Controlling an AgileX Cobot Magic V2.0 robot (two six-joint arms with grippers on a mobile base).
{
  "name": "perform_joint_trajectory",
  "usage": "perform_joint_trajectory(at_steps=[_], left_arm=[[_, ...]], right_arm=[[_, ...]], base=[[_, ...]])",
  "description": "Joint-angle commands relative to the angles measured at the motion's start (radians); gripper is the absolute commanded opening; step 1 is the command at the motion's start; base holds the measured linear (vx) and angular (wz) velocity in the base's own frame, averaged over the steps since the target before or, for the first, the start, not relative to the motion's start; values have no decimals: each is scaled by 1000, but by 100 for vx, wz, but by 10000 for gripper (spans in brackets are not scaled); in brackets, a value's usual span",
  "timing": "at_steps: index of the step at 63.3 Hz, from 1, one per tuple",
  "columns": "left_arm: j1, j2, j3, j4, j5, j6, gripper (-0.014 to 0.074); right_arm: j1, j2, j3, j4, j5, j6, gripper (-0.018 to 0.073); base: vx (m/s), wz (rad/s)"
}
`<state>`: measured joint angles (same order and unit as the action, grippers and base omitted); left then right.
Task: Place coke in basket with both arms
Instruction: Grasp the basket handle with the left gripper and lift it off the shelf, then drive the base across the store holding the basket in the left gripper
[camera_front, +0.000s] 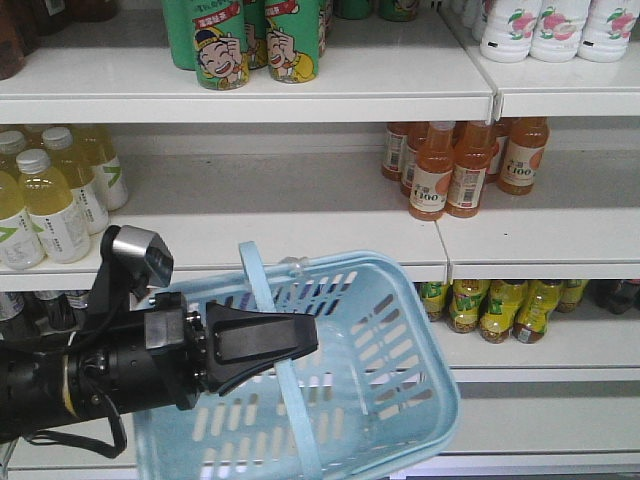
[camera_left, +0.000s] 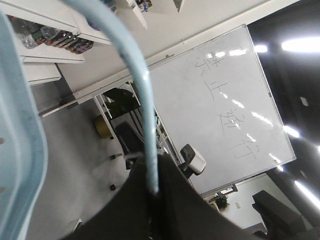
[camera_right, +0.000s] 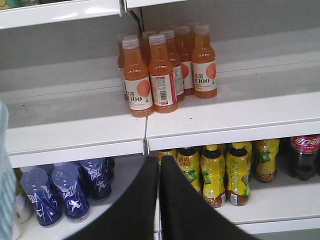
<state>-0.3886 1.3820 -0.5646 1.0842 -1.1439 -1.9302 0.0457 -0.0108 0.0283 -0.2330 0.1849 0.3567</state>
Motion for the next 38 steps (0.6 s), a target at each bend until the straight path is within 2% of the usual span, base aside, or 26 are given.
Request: perform_joint_trajectory(at_steps=[1,13,38], left_arm=[[-3,-67,-23,-74,-237,-1,-8],[-3,-98,-23,-107,-237,0,-8],[-3,-98,-23,-107,-237,9,-8]], right_arm=[[-3,-18,9,-13,-71,-7,-4],[-3,-18,9,-13,-71,-7,-4],[-3,-18,9,-13,-71,-7,-4]], base=[[0,0],[0,0],[0,0]])
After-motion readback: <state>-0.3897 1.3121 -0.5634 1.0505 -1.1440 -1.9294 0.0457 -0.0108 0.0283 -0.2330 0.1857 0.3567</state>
